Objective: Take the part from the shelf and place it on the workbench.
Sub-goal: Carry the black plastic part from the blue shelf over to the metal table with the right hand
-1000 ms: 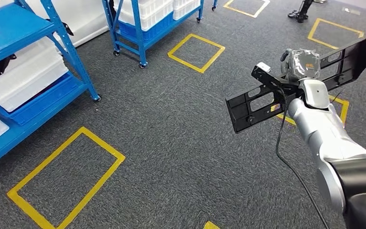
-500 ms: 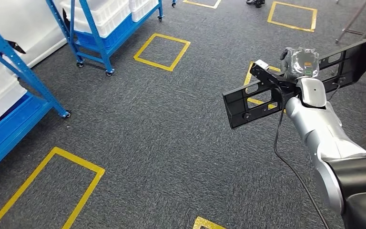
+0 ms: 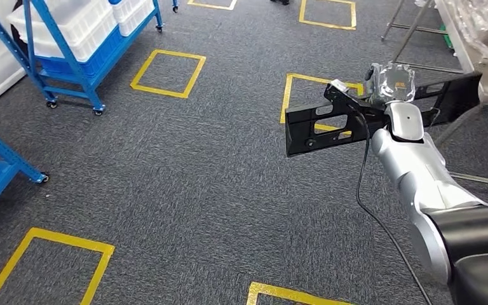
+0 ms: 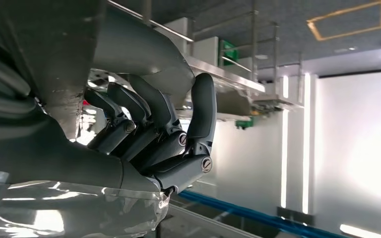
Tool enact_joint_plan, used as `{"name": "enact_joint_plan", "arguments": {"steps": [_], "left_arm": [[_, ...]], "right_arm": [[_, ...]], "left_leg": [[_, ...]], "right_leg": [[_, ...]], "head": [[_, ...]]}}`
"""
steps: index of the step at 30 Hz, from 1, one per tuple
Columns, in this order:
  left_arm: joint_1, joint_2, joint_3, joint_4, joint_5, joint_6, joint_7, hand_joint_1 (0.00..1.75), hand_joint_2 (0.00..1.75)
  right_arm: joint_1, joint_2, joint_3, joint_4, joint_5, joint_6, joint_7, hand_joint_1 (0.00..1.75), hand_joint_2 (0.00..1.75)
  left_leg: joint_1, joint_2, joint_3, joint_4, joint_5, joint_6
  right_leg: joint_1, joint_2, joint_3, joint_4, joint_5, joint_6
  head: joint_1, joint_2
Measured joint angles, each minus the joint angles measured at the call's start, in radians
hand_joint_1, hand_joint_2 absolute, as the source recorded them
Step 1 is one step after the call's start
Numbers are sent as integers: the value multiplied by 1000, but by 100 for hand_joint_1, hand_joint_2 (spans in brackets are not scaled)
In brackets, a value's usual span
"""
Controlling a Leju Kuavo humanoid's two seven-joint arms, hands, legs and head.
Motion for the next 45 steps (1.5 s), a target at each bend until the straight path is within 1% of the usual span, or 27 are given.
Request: {"name": "enact_joint_plan", "arguments": {"steps": [1,3,5,6,8,10,12,14,15,16,17,19,21,23,25,27,28,30,31,32,34,36,38,39,41,43,45], "left_arm": [[1,0,0,0,0,1,1,0,175],[1,0,0,0,0,3,1,0,175],[1,-1,0,0,0,6,1,0,175],[2,-1,0,0,0,7,0,0,175],[2,-2,0,0,1,9,0,0,175],[3,-2,0,0,1,9,-1,0,175],[5,-2,0,1,1,9,-1,0,175],[9,-1,0,3,1,9,1,0,175],[10,0,0,3,1,9,2,0,175],[10,0,0,4,1,10,3,0,175],[10,0,0,4,1,10,4,0,175],[9,0,0,4,1,11,3,0,175],[9,0,0,5,1,12,2,0,175],[10,0,0,5,1,12,-1,0,175],[9,0,0,5,1,12,-4,0,175],[11,0,0,5,1,13,-6,0,175],[12,0,0,5,1,13,-6,0,175],[14,0,0,6,1,13,-6,0,175],[14,0,0,6,1,13,-5,0,175],[14,0,0,6,1,13,-5,0,175],[14,0,0,6,1,13,-5,0,175],[14,0,0,6,0,13,-5,0,175],[14,0,0,6,-2,12,-4,0,175],[13,0,0,6,-4,12,-4,0,175],[13,0,0,6,-9,11,-4,0,175],[14,0,0,6,-11,10,-3,0,175],[14,1,0,6,-11,7,-2,0,175]], "right_arm": [[2,0,0,3,0,0,0,175,175],[1,0,0,6,0,0,1,175,175],[-2,2,0,6,2,0,3,175,175],[-3,3,0,8,5,0,5,175,175],[-6,3,0,10,9,0,11,175,175],[-12,4,0,11,14,2,18,175,175],[-22,9,0,12,19,10,22,175,175],[-28,14,0,16,23,18,23,175,175],[-28,16,0,19,24,20,24,175,175],[-29,17,0,21,25,21,24,175,175],[-29,18,0,22,26,21,24,175,175],[-33,20,0,23,27,20,23,175,175],[-37,21,0,26,27,18,21,175,175],[-37,20,0,30,27,18,18,175,175],[-36,17,0,34,28,18,14,175,175],[-37,15,0,37,28,18,12,175,175],[-37,16,0,38,29,19,13,175,175],[-31,17,0,44,32,19,17,175,175],[-28,18,0,47,34,19,20,175,175],[-27,18,0,49,37,19,23,175,175],[-30,18,0,50,42,20,28,175,175],[-35,17,0,51,46,21,34,175,175],[-38,13,0,52,49,27,45,175,175],[-40,10,0,52,51,31,52,175,175],[-48,7,0,52,57,41,65,175,175],[-59,7,0,53,64,54,76,175,175],[-65,7,0,56,68,71,86,175,175]], "left_leg": [[-1,14,1,0,-2,-1],[-3,39,6,1,-9,-7],[-8,61,12,2,-17,-16],[-10,72,15,2,-20,-21],[-10,87,19,3,-28,-33],[-5,51,7,40,-56,-42],[-1,-5,-47,159,-117,-46],[0,-21,-115,292,-163,-47],[0,-23,-132,315,-158,-46],[0,-25,-129,295,-133,-44],[0,-32,-110,239,-93,-41],[4,-79,-54,100,-24,-34],[6,-114,-28,36,-5,-29],[3,-97,-24,28,-4,-22],[3,-69,-17,13,4,-9],[2,-42,-13,3,8,0],[0,-30,-13,3,8,2],[-1,-3,-13,3,5,2],[-1,11,-12,4,3,1],[-1,24,-10,4,0,-1],[-5,47,-5,7,-8,-8],[-11,68,2,8,-16,-18],[-13,91,10,7,-24,-29],[-12,91,12,11,-30,-35],[-7,49,-5,63,-65,-43],[-2,-5,-68,196,-127,-46],[-1,-21,-130,308,-157,-46]], "right_leg": [[-1,-4,19,-34,24,0],[5,-40,99,-179,84,-5],[16,-72,153,-277,110,-16],[20,-73,158,-288,108,-23],[19,-47,156,-289,109,-35],[14,-24,159,-293,111,-48],[12,-2,161,-294,111,-57],[15,26,161,-293,110,-60],[16,42,161,-292,110,-61],[17,58,162,-290,109,-61],[17,73,162,-287,108,-60],[16,101,158,-280,105,-55],[12,126,149,-275,106,-43],[6,149,142,-278,112,-29],[7,112,129,-259,99,-19],[10,38,84,-167,49,-12],[8,16,51,-100,20,-8],[3,2,7,-13,-3,-2],[1,-1,11,-21,11,0],[0,-9,37,-69,39,1],[6,-57,114,-209,95,-4],[17,-89,152,-281,110,-16],[21,-68,152,-285,107,-29],[19,-55,154,-287,107,-34],[13,-31,161,-291,107,-47],[13,-4,163,-291,106,-56],[16,28,164,-289,105,-60]], "head": [[0,0],[0,0],[0,0],[0,0],[0,0],[0,0],[0,0],[-1,0],[-1,0],[-1,0],[-1,0],[-1,0],[-1,0],[0,0],[0,0],[0,0],[0,0],[0,0],[0,0],[0,0],[0,0],[0,0],[0,0],[0,0],[0,0],[0,0],[0,0]]}}
